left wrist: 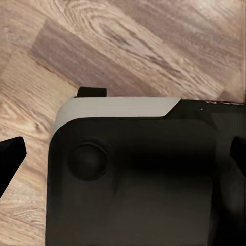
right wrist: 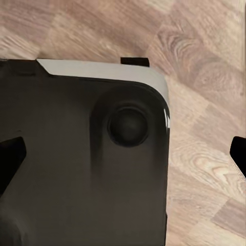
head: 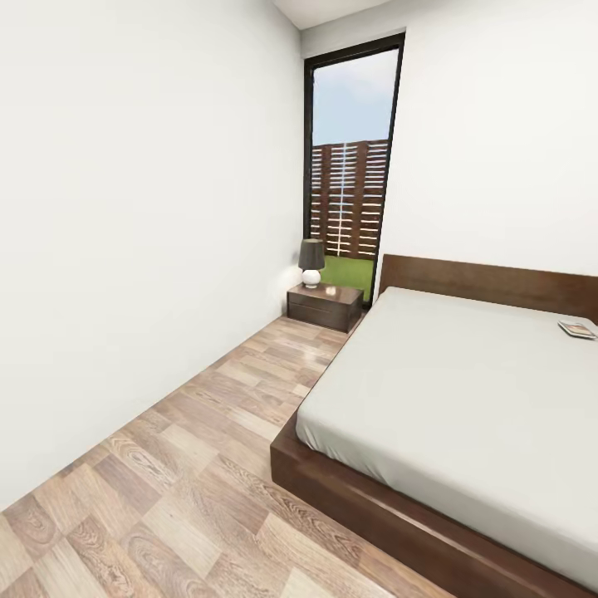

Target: In the bedroom, move the book from the bed onto either nightstand, and place the two sandals side by side next to the bed.

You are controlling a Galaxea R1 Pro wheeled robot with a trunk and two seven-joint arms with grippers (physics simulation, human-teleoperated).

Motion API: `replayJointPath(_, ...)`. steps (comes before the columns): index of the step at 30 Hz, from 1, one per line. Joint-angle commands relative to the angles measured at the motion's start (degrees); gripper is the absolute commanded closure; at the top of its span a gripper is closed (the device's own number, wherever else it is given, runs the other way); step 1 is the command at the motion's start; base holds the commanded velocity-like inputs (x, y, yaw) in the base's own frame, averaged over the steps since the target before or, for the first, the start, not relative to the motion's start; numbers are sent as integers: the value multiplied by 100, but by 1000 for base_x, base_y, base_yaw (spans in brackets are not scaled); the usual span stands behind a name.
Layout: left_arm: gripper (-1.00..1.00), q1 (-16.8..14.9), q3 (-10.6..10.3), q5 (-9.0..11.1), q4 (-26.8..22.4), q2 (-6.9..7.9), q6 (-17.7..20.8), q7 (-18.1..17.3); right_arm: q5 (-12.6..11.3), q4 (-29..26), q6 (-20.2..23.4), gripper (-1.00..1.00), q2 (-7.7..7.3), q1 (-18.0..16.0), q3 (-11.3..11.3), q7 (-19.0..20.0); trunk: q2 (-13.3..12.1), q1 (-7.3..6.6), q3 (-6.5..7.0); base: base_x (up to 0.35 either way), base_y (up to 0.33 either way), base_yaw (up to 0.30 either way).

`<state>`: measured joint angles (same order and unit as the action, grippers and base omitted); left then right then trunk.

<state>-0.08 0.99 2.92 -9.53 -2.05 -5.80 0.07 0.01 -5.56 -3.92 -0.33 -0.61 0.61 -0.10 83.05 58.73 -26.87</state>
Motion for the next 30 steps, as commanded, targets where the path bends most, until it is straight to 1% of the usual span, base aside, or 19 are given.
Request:
replayJointPath(1, -100, 0, 13, 64, -34, -7, -46, -2, 11, -28, -23, -100, 2, -2, 10, -10, 3, 0, -5, 0, 0, 0)
replayJointPath(2, -100, 0, 16, 96, -67, -6, -78, -3, 15, -61, -25, -100, 3, -2, 12, -13, 3, 0, -5, 0, 0, 0)
replayJointPath(3, -100, 0, 23, 268, -3274, -6, -312, -5, 14, -2092, -28, -100, 0, -1, 13, -19, 3, 0, -4, 0, 0, 0)
replayJointPath(7, -100, 0, 28, 322, -3242, -5, -496, 0, -9, -2090, -30, -100, -2, -1, 9, -11, 3, 0, -3, 0, 0, 0)
replayJointPath(12, -100, 0, 24, 333, -3229, -14, -556, 2, -17, -2082, -30, -100, -6, -2, 11, 0, 3, 0, -11, 0, 0, -99)
replayJointPath(30, -100, 0, 20, 332, -3230, -15, -563, 1, -10, -2081, -39, -100, -8, -1, -17, 2, 3, 0, -13, 0, 0, -271)
